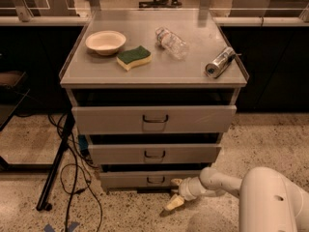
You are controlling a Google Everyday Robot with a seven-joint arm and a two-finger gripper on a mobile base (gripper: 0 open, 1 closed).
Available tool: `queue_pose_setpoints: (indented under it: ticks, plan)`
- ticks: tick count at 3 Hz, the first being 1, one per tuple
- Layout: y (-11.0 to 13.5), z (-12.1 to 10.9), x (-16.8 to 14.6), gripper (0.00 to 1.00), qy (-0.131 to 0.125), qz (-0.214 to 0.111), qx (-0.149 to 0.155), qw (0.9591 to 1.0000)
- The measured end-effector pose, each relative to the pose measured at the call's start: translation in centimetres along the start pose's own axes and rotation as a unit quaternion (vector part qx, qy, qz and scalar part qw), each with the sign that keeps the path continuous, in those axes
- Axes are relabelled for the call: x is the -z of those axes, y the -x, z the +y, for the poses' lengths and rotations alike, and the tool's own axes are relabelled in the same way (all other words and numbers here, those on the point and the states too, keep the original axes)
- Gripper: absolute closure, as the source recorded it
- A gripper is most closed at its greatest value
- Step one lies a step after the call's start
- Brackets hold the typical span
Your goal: Close bottom drawer
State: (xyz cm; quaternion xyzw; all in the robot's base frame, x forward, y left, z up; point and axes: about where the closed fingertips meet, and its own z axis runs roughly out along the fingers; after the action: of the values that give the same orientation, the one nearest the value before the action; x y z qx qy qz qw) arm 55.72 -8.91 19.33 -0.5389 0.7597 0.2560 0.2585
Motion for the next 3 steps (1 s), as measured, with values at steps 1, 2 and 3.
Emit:
queue_pose_setpoints:
  ticks: [1,2,3]
  plan:
    - [0.0,0.0,0.0,0.00,0.000,0.000,0.000,1.0000]
    - [0.0,0.0,0.0,0.00,0.000,0.000,0.000,1.0000]
    - [1.0,-2.4,-2.3,0.00,0.011,-0.011,-0.005,0.9999]
